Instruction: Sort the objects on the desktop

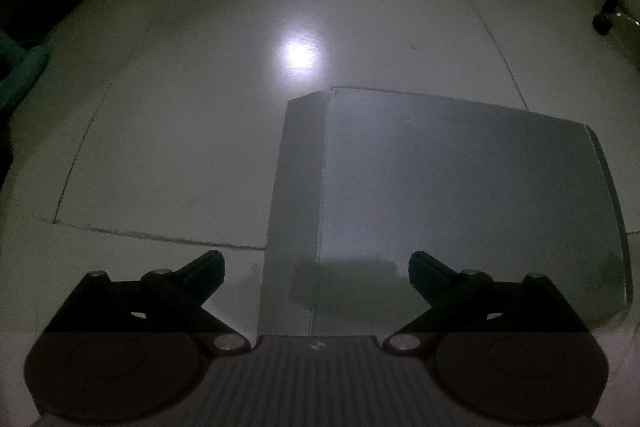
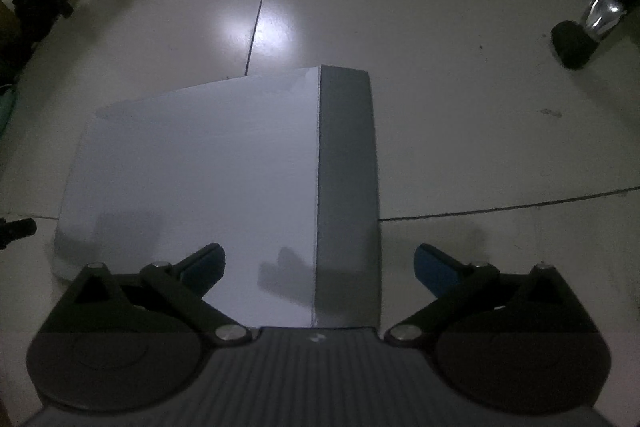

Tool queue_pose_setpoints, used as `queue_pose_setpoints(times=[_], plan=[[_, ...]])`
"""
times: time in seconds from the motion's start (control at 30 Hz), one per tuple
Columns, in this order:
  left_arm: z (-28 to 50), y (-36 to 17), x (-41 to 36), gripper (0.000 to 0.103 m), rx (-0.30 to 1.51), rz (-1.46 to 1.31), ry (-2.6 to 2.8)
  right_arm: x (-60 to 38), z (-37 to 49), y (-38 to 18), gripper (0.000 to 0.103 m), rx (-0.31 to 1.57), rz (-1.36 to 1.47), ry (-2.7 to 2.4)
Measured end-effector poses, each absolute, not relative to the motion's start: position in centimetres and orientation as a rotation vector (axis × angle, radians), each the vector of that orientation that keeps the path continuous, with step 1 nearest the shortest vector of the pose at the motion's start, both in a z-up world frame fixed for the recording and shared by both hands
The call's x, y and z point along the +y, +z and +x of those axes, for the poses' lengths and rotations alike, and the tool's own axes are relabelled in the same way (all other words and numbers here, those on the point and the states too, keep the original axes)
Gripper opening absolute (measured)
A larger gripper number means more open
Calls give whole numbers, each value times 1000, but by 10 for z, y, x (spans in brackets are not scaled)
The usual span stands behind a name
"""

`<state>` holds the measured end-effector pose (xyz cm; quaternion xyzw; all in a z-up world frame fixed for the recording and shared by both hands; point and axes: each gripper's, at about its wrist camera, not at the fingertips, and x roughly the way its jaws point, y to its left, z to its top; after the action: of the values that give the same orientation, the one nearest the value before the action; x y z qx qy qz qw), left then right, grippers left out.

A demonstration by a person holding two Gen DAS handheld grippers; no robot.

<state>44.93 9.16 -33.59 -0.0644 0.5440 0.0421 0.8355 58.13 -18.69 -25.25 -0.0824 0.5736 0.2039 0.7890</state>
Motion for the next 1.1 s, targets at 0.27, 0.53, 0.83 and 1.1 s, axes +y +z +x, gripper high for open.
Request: queue_pose_setpoints(times=[0.27, 0.53, 0.83, 1.1], plan=[[449, -353, 90, 102, 1107, -109, 52, -185, 598, -274, 103, 1274, -194, 450], [444, -379, 98, 103, 1084, -101, 3, -191, 596, -295, 103, 1298, -127, 465], [440, -403, 104, 103, 1105, -67, 0, -188, 585, -300, 103, 1303, -111, 475], [447, -406, 100, 103, 1126, -150, -93, -192, 583, -292, 103, 1294, -17, 519]])
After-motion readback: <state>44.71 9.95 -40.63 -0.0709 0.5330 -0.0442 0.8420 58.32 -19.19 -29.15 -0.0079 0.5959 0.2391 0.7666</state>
